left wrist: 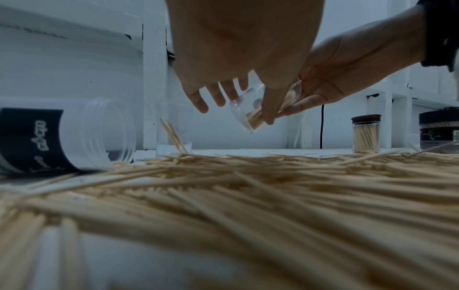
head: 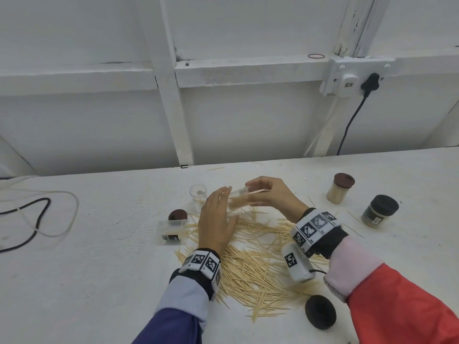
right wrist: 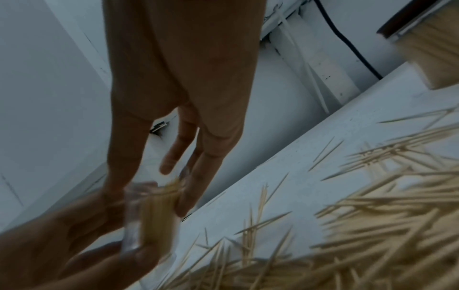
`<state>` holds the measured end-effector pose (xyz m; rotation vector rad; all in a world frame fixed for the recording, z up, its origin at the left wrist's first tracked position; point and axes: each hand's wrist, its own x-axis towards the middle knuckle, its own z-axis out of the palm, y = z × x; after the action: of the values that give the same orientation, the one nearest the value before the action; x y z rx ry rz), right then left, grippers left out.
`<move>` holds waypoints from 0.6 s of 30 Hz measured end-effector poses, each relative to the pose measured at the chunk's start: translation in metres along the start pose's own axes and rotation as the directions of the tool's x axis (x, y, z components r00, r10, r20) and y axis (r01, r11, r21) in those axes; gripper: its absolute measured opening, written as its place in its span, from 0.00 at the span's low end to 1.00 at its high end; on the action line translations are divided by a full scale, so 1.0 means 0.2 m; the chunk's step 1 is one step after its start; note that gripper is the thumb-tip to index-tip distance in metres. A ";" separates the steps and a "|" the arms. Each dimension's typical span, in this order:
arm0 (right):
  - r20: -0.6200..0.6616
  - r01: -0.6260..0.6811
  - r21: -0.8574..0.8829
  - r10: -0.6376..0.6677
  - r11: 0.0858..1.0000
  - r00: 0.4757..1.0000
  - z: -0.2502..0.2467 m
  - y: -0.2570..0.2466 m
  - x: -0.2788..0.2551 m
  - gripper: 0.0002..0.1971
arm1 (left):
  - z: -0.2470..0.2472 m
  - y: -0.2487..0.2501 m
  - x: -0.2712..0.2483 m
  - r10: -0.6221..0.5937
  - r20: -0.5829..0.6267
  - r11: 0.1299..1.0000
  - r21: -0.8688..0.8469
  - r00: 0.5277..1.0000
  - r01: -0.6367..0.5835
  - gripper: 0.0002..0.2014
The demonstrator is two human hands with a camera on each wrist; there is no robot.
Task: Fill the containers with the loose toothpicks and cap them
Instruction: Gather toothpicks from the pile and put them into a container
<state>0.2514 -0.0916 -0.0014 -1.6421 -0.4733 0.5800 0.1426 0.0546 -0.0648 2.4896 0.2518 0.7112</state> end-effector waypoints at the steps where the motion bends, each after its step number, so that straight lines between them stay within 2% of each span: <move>1: 0.001 -0.001 -0.020 0.001 1.000 1.000 0.00 0.00 0.00 0.19 | 0.00 0.00 0.00 0.005 -0.005 1.000 -0.003 1.000 -0.005 0.32; 6: 0.208 -0.066 -0.072 0.080 0.995 0.975 -0.04 -0.01 0.03 0.19 | 0.00 0.01 0.00 0.005 0.016 1.000 0.004 1.000 -0.005 0.26; 9: 0.342 -0.137 -0.066 0.151 0.988 0.927 -0.10 -0.04 0.11 0.19 | 0.00 0.01 0.00 -0.034 0.065 0.999 -0.015 0.997 0.035 0.23; 11: 0.377 -0.175 -0.109 0.204 0.978 0.904 -0.15 -0.04 0.18 0.19 | 0.01 0.00 -0.01 -0.055 0.089 0.998 -0.021 0.995 0.057 0.24; 13: 0.279 -0.173 -0.234 0.236 0.957 0.931 -0.18 -0.03 0.28 0.17 | 0.01 0.00 -0.01 -0.079 0.099 0.997 -0.016 0.992 0.081 0.25; 15: 0.080 -0.142 -0.410 0.190 0.901 0.979 -0.20 0.02 0.41 0.12 | 0.01 0.00 -0.01 -0.098 0.099 0.995 -0.005 0.990 0.099 0.25; 17: -0.071 -0.122 -0.599 0.099 0.791 0.993 -0.23 0.08 0.53 0.09 | 0.01 0.00 -0.01 -0.100 0.099 0.995 0.005 0.990 0.100 0.25; 18: -0.095 -0.116 -0.689 0.069 0.715 0.993 -0.25 0.10 0.59 0.10 | 0.01 0.00 -0.01 -0.098 0.097 0.995 0.009 0.990 0.098 0.25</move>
<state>0.3759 -0.0624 -0.0293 -2.4179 -0.6096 0.4382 0.1425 0.0535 -0.0669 2.4884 0.3369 0.5479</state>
